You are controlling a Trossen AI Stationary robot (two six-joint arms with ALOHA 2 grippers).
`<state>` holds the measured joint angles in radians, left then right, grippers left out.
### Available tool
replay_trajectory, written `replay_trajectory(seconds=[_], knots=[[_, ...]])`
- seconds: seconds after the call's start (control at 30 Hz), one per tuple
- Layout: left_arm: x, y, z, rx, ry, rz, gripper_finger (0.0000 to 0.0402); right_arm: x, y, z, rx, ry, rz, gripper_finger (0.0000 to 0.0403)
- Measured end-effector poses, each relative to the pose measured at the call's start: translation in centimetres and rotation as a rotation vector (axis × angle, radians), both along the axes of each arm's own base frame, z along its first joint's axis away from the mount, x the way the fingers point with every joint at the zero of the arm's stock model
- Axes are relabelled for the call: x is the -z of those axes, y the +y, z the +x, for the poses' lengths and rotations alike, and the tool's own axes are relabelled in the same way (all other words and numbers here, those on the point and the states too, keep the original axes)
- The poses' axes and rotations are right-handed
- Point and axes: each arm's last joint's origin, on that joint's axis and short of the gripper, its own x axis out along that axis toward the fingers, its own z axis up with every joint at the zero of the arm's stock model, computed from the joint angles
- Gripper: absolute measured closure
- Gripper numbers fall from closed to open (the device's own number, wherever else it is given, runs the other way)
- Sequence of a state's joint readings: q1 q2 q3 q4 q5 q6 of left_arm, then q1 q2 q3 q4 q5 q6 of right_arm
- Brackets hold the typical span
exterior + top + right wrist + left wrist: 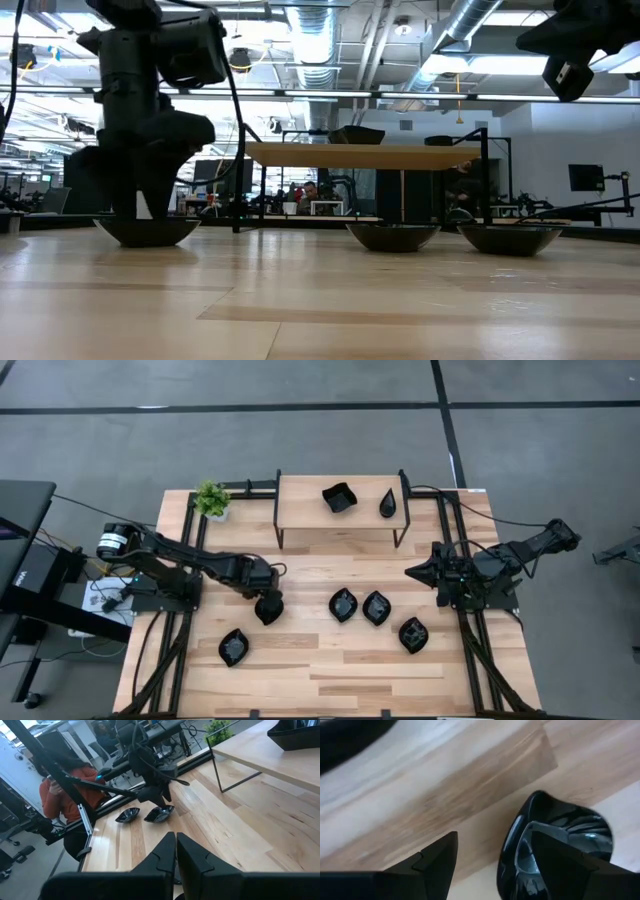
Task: Pick & Place Mini shaped plates
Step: Put the black plate on the shelf
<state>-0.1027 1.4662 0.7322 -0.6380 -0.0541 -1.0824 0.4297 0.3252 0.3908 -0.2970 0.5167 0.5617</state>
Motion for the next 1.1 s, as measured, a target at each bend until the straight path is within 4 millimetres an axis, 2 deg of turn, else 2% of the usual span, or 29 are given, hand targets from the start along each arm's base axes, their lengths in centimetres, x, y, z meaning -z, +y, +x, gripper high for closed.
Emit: replay_trajectory(seconds=[0.23, 1.1], knots=[[0.46, -0.76, -0.27, 0.005, -0.008, -0.014, 0.0147, 0.00, 0.00, 0.00, -0.001, 0.001, -0.003, 0.0393], [0.42, -0.70, -0.14, -0.003, -0.024, -0.004, 0.0147, 0.00, 0.00, 0.00, 0.000, 0.000, 0.000, 0.0393]])
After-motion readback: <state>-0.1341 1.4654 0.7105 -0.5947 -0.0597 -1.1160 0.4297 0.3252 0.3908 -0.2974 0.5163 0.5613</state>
